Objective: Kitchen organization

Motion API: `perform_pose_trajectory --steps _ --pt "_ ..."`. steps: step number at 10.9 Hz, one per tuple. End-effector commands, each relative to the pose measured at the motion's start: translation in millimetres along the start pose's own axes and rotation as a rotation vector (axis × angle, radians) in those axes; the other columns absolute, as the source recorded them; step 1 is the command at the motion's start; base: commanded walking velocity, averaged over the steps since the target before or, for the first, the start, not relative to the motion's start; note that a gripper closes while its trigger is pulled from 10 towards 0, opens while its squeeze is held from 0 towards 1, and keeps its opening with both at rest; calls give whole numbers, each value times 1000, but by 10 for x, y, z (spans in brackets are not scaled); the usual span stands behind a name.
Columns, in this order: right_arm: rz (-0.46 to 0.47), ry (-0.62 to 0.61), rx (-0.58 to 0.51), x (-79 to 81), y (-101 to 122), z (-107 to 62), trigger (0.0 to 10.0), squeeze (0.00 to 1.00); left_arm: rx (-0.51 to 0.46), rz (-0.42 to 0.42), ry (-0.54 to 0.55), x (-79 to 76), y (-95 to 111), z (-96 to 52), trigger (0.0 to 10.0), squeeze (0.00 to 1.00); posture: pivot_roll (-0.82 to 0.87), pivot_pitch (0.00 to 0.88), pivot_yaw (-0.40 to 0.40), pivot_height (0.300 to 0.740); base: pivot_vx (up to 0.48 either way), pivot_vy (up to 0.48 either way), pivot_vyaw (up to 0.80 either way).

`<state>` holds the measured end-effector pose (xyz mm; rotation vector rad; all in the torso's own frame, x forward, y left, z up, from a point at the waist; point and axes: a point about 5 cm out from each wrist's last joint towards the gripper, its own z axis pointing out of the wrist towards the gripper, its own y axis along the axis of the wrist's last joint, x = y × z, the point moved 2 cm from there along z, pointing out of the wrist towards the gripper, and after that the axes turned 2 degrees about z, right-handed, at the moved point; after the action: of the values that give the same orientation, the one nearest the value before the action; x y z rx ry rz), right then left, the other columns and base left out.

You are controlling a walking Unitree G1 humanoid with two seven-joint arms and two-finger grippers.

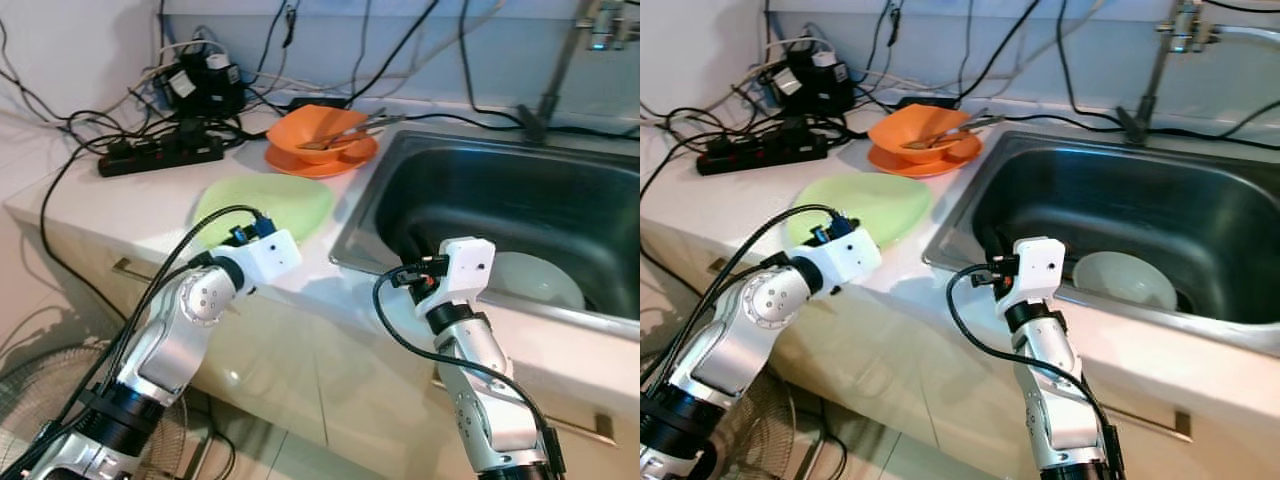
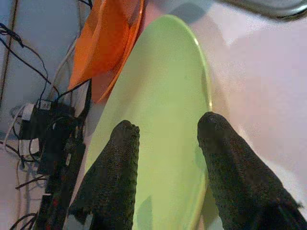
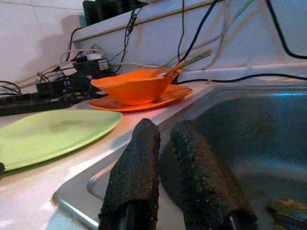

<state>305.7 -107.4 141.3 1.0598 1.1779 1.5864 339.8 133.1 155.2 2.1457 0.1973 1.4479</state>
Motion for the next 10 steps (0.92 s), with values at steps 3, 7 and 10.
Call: perform_pose_trajectory --steps 3,7,10 --pt "7 0 6 19 0 36 10000 0 -48 -102 -105 -181 61 -8 10000 0 61 53 97 740 0 0 0" --pt "10 2 14 22 -24 39 10000 0 49 -24 -67 -120 -112 -6 10000 0 66 45 98 740 0 0 0" --pt "10 2 15 26 -33 38 10000 0 122 42 -28 -44 -238 2 10000 0 65 40 100 740 0 0 0"
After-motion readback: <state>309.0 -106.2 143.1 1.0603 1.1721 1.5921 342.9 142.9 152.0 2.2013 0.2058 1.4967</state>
